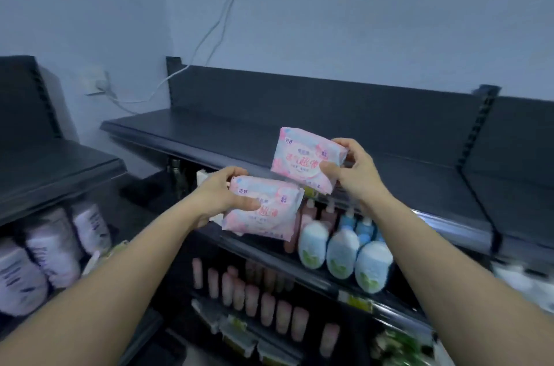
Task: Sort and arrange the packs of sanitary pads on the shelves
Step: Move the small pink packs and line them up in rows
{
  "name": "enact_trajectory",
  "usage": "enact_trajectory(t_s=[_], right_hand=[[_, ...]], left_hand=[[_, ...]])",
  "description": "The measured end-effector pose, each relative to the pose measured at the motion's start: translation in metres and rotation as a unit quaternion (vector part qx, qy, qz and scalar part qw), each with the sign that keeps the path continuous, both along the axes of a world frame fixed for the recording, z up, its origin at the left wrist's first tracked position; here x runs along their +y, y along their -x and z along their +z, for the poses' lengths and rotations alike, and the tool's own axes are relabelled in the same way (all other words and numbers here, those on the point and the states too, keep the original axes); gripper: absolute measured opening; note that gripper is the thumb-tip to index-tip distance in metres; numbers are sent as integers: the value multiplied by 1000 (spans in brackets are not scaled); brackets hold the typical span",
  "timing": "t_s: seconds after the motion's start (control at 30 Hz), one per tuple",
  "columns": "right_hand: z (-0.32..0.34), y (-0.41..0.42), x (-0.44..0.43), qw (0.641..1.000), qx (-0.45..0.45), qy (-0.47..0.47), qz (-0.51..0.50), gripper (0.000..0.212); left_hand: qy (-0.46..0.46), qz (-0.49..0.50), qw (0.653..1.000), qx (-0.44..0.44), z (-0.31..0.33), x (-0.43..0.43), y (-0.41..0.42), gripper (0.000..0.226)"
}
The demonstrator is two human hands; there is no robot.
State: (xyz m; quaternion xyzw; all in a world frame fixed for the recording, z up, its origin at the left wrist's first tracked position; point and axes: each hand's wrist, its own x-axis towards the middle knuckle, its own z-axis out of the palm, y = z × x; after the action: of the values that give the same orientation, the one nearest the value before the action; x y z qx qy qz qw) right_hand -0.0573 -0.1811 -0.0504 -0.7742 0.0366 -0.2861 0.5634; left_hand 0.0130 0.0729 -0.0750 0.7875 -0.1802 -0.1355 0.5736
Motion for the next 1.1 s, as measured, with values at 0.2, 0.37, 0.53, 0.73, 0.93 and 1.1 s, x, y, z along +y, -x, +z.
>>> enact_trajectory(t_s=[0.2,0.37,0.53,0.73,0.93,1.1], right_hand=[[7,99,-124,996,7,-14,-87,36],[14,193,-216,990,15,-6,-142,35],[13,279,-296,979,15,3,-203,34],[13,363,-372,961,10,-5,-277,35],[12,421,-439,940,8,-14,-340,35],[7,454,-506,923,10,-14,-384,35]], left_hand=[[11,-96,995,-14,8,-134,57,80],[22,-164,986,-8,15,-244,122,65],[29,-228,973,-15,15,-344,182,67],[22,-299,954,-12,20,-446,238,56],[18,-355,934,-13,29,-540,274,58],[22,-381,924,-24,26,-619,286,62]])
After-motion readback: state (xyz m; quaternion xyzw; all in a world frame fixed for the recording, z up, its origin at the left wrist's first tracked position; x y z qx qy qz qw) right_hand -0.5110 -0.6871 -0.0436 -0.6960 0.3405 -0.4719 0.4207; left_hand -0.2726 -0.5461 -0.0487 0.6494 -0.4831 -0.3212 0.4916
